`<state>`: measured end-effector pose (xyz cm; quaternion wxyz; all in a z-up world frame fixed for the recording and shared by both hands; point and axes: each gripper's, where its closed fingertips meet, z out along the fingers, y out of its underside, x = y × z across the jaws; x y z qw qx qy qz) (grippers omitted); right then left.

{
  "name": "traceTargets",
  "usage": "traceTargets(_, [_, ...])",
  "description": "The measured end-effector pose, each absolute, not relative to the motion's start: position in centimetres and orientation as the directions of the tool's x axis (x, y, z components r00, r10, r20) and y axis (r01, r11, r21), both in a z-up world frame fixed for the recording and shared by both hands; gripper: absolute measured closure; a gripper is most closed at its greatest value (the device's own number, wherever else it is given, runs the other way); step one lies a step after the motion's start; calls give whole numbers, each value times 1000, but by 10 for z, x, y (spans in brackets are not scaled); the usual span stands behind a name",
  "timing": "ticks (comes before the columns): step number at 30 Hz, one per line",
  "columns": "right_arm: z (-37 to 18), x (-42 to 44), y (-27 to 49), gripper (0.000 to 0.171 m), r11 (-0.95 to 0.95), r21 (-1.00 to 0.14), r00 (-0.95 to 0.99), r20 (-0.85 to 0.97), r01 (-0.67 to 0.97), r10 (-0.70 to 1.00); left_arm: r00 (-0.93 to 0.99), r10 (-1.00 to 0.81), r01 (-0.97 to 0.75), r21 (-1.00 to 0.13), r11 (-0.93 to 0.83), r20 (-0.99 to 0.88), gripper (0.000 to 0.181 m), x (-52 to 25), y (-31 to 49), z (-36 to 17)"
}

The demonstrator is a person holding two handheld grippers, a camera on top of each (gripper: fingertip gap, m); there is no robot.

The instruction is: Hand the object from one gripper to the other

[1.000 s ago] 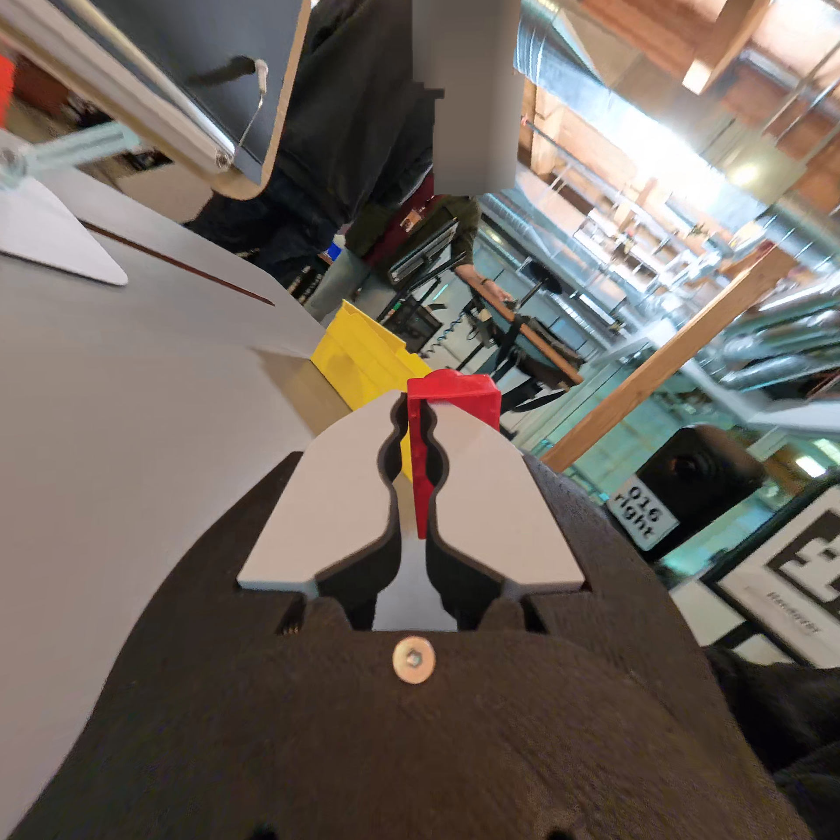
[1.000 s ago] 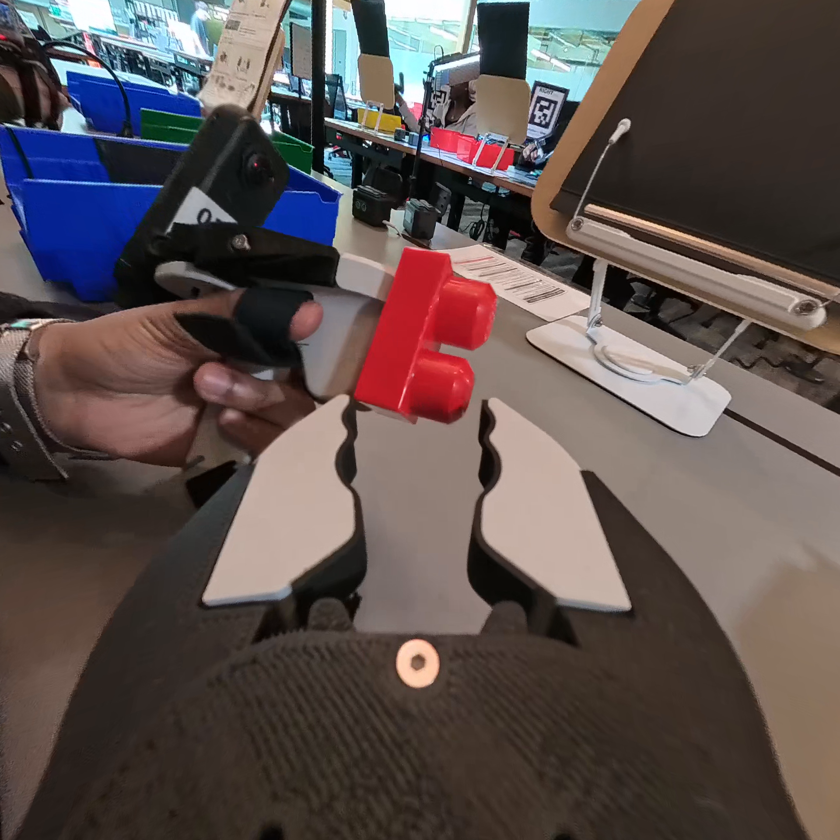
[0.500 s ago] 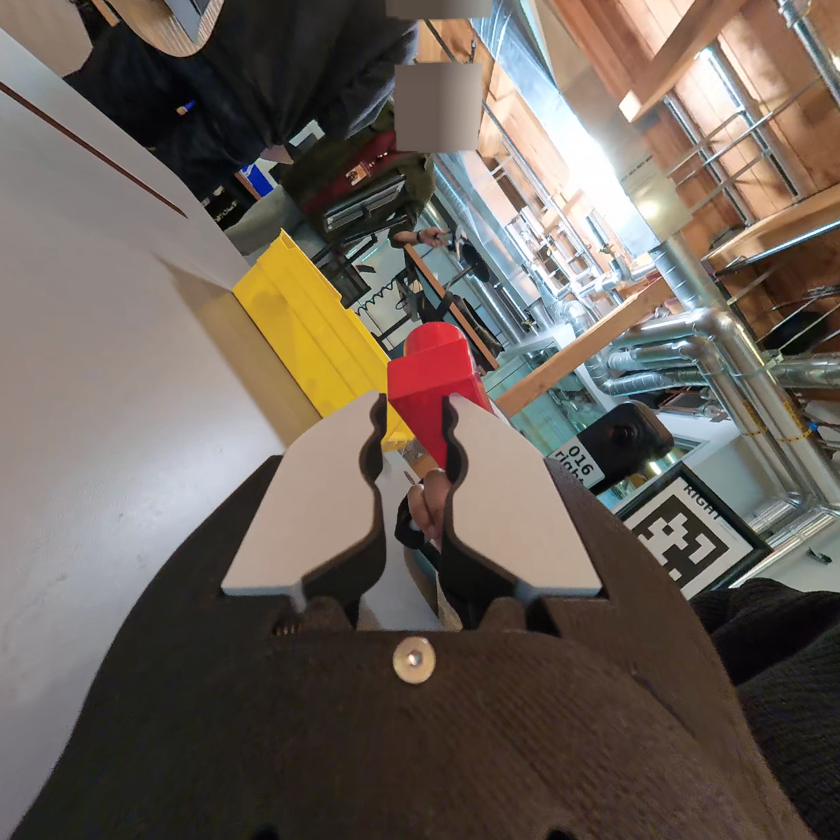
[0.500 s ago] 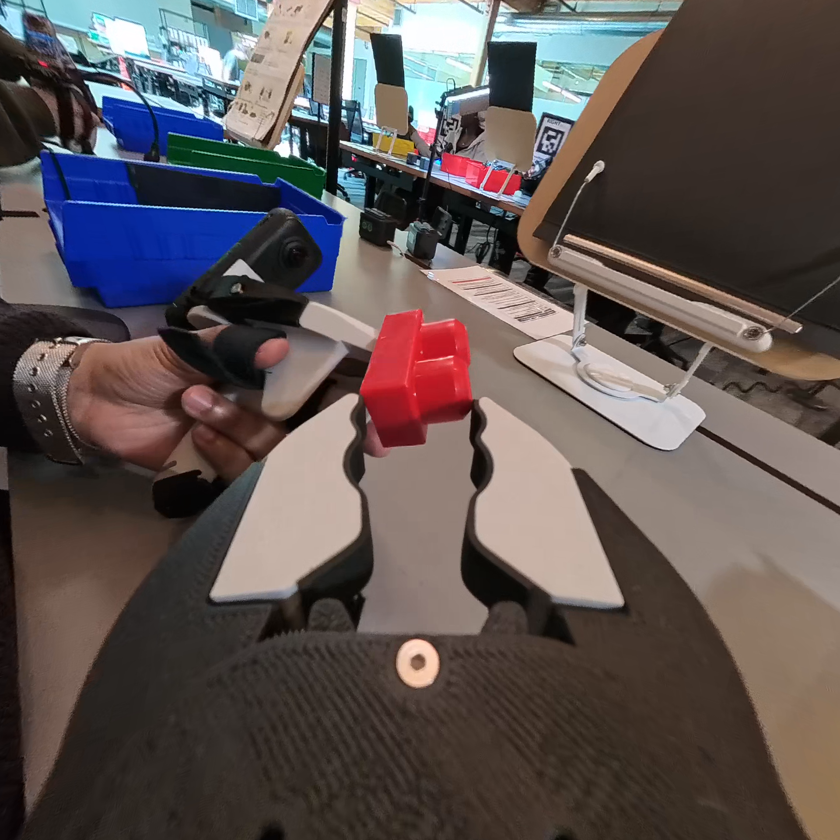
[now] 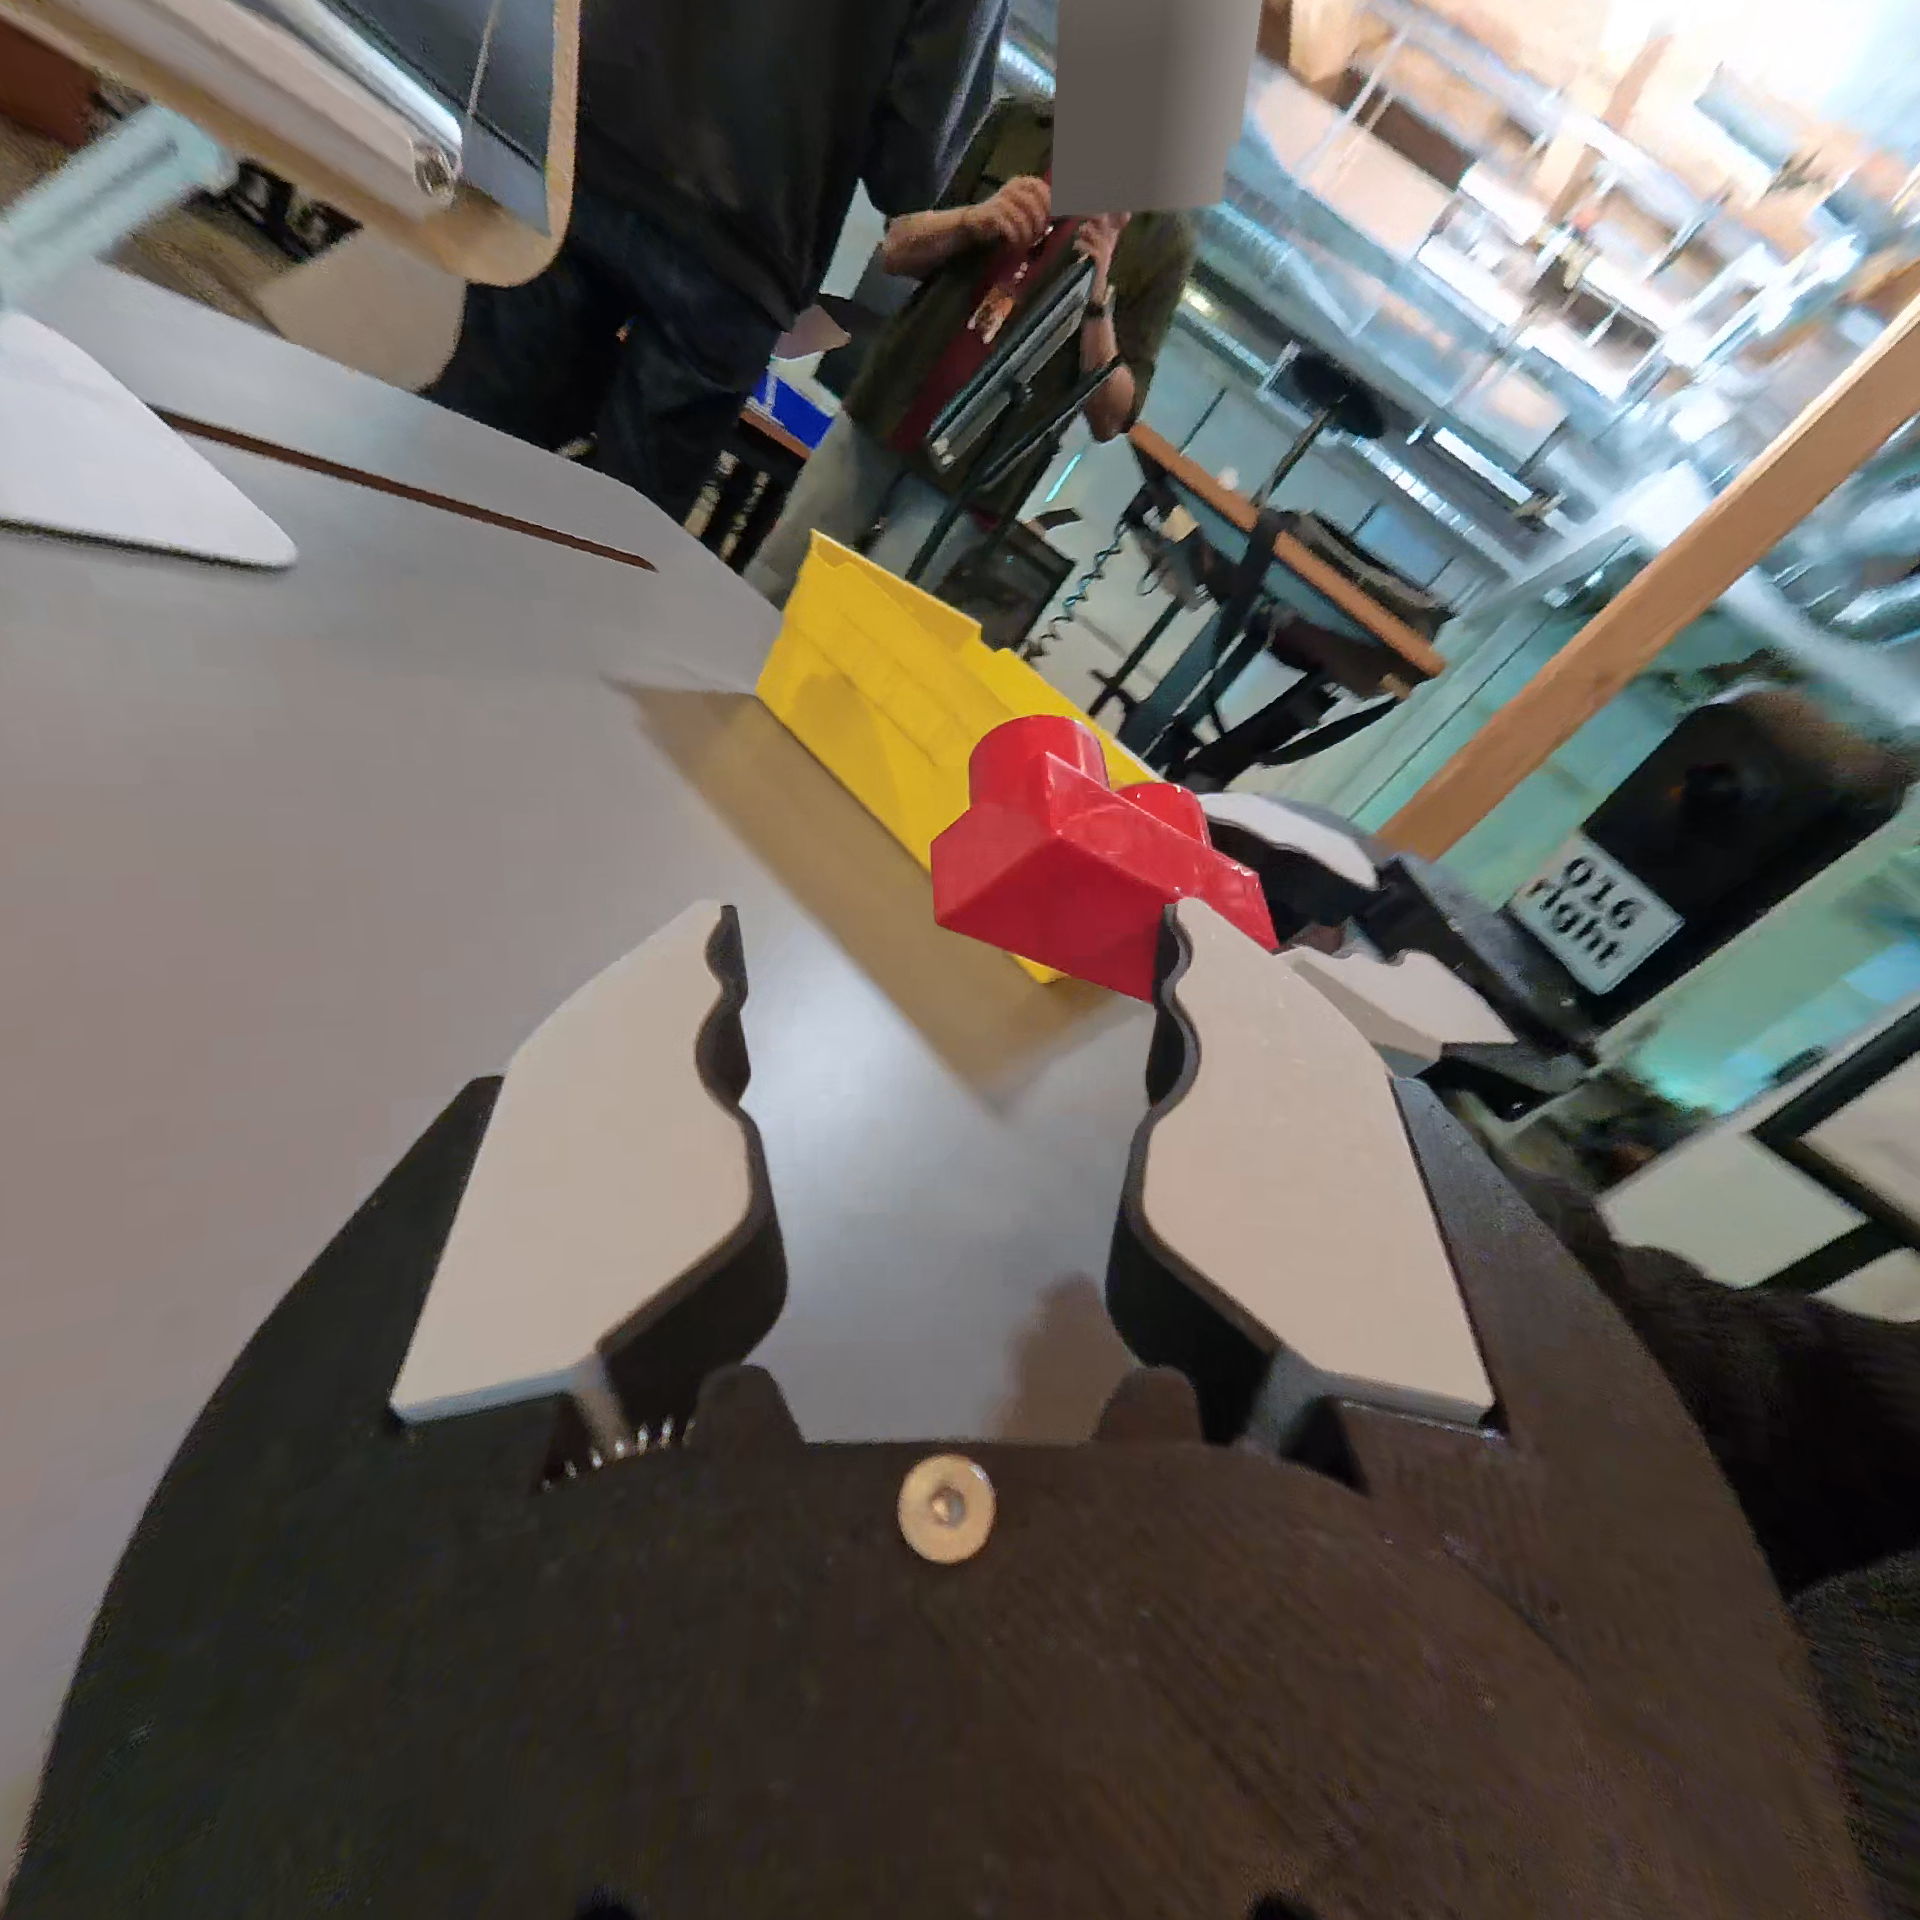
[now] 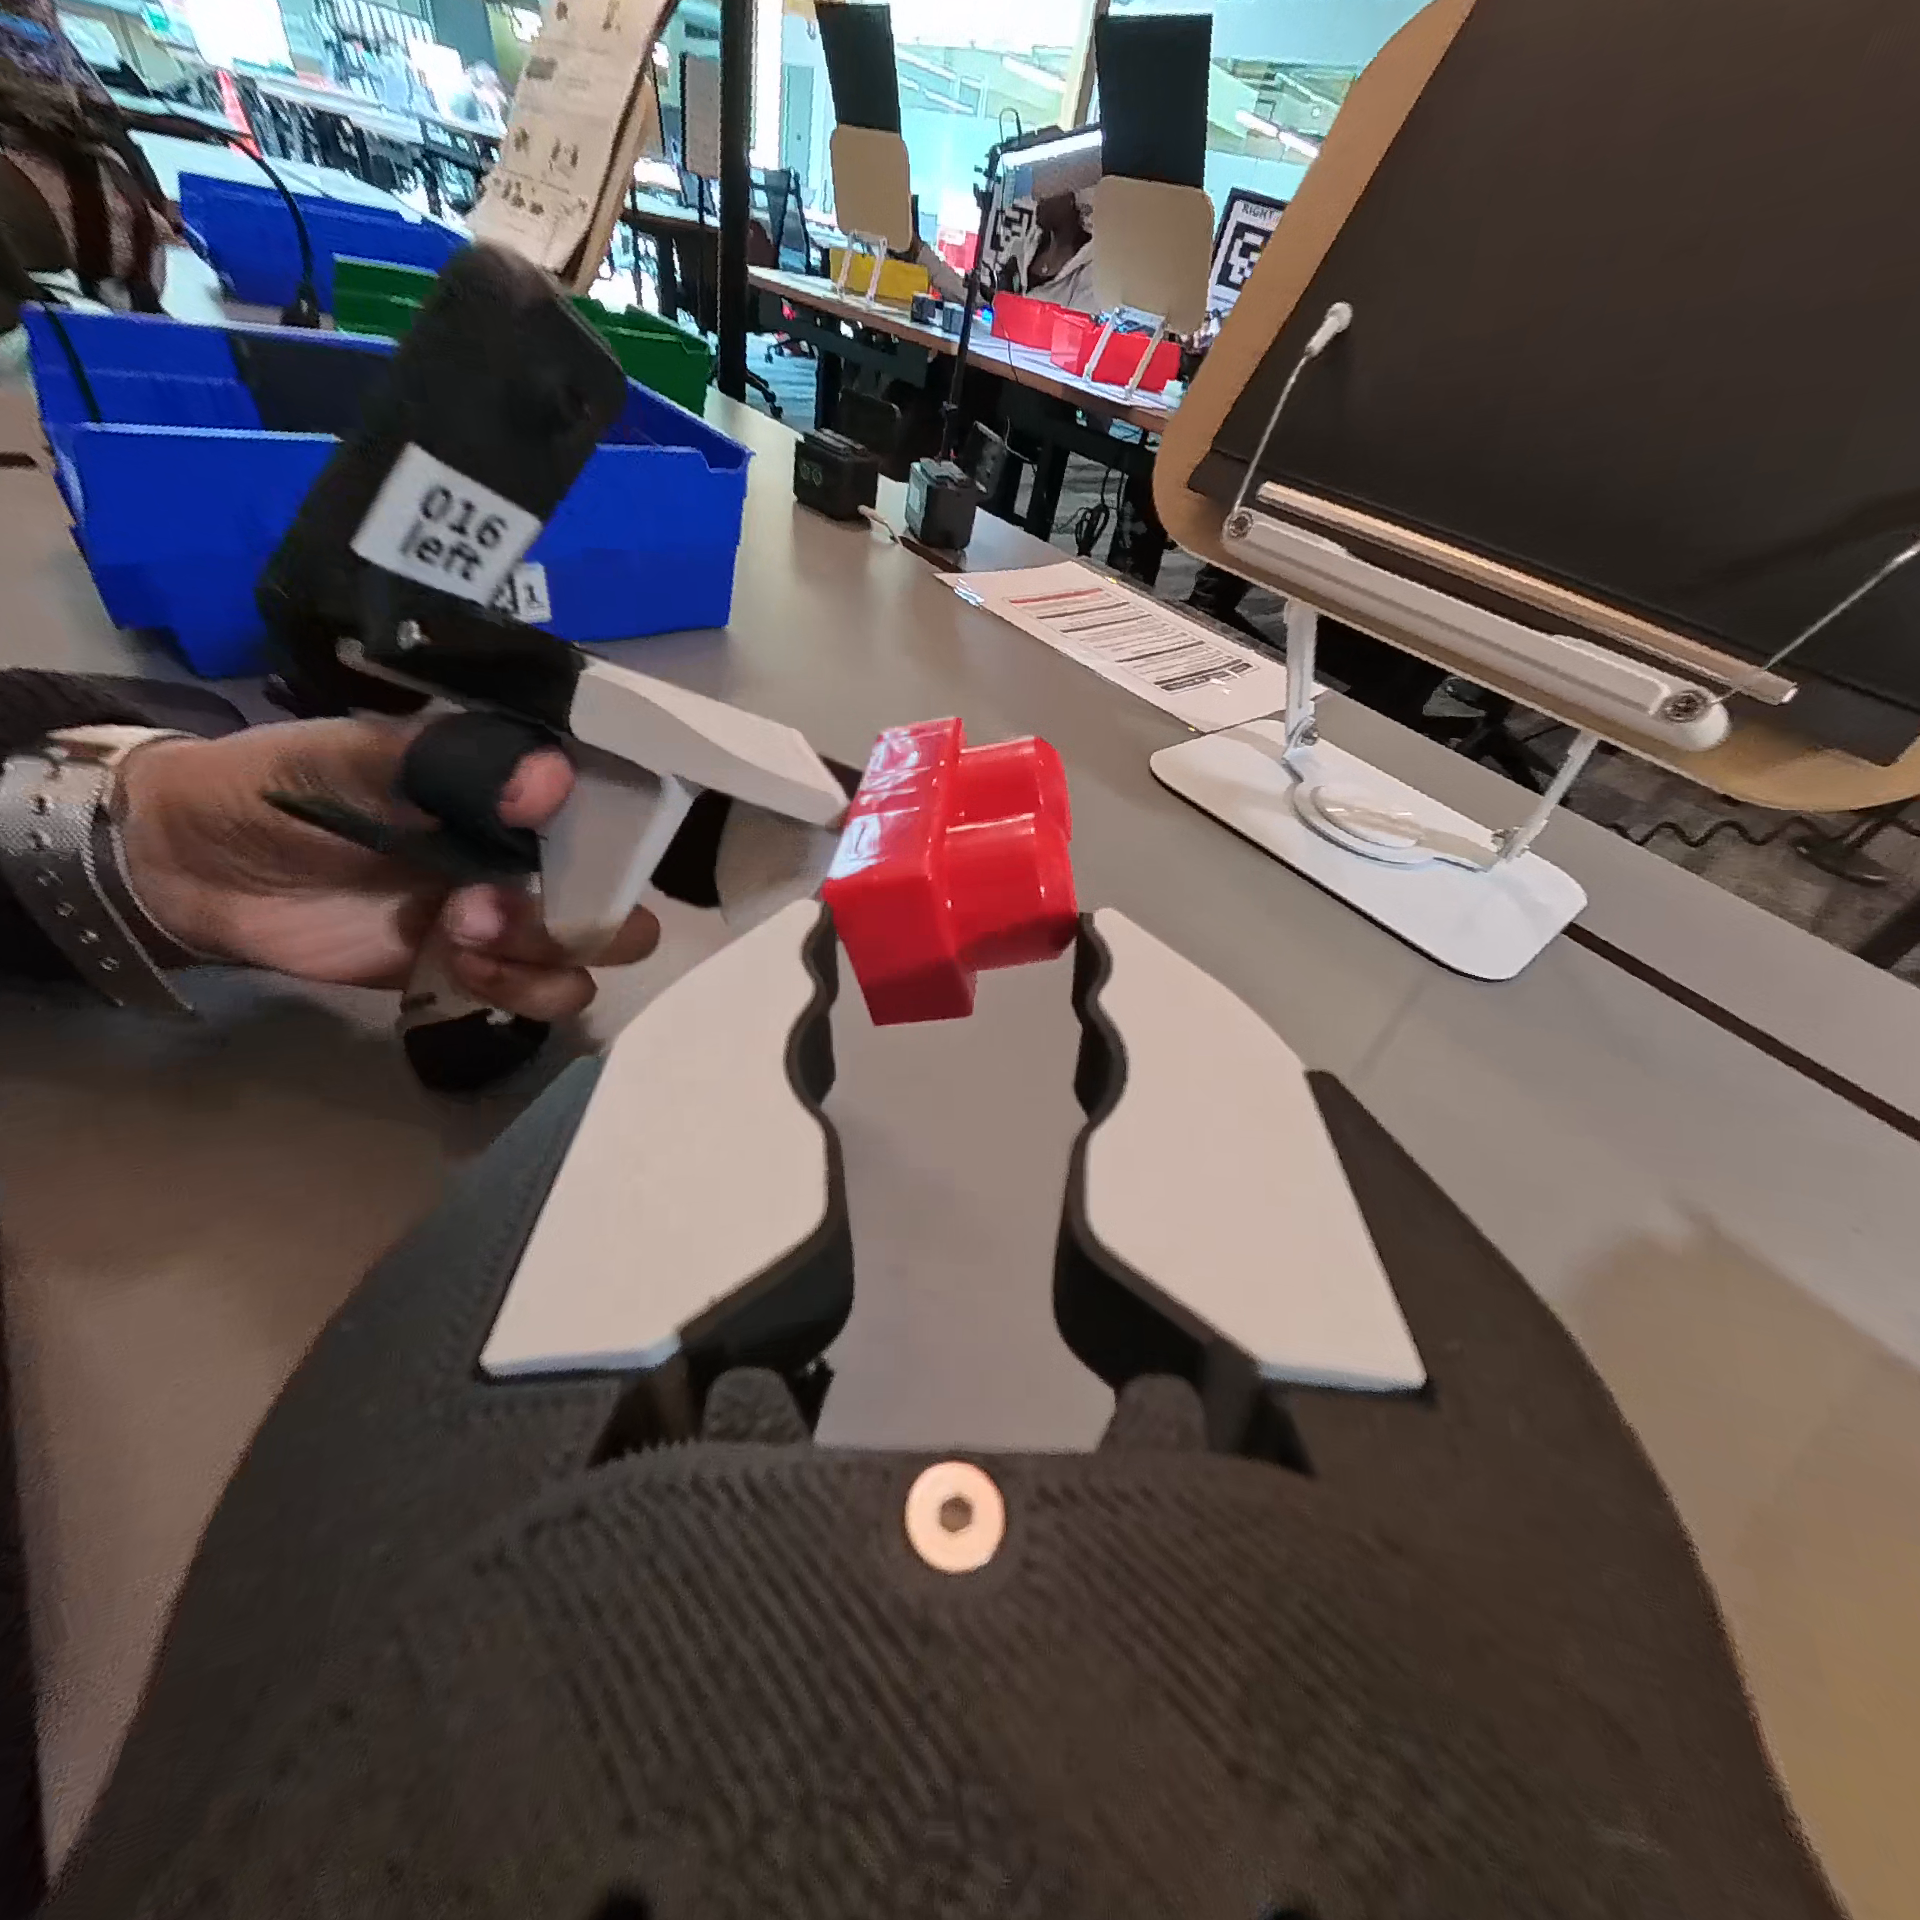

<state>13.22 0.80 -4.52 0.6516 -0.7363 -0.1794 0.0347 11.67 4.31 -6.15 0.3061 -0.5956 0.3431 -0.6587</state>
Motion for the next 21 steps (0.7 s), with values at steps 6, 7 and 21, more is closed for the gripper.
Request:
traceTargets(6, [-60,129,11,127,-151,-924,906,296,353,302,-100,-912,-94,-916,-389,398,95,120,24,-68])
traceTargets(7, [-63,128,11,127,-160,-908,895,328,387,302,-108,-918,-112,-922,-371,383,96,121,19,-70])
traceTargets(21, [-76,108,10,126,-135,-707,709,639,694,300,-135,-841,-336,-823,-459,524,104,123,4,-102])
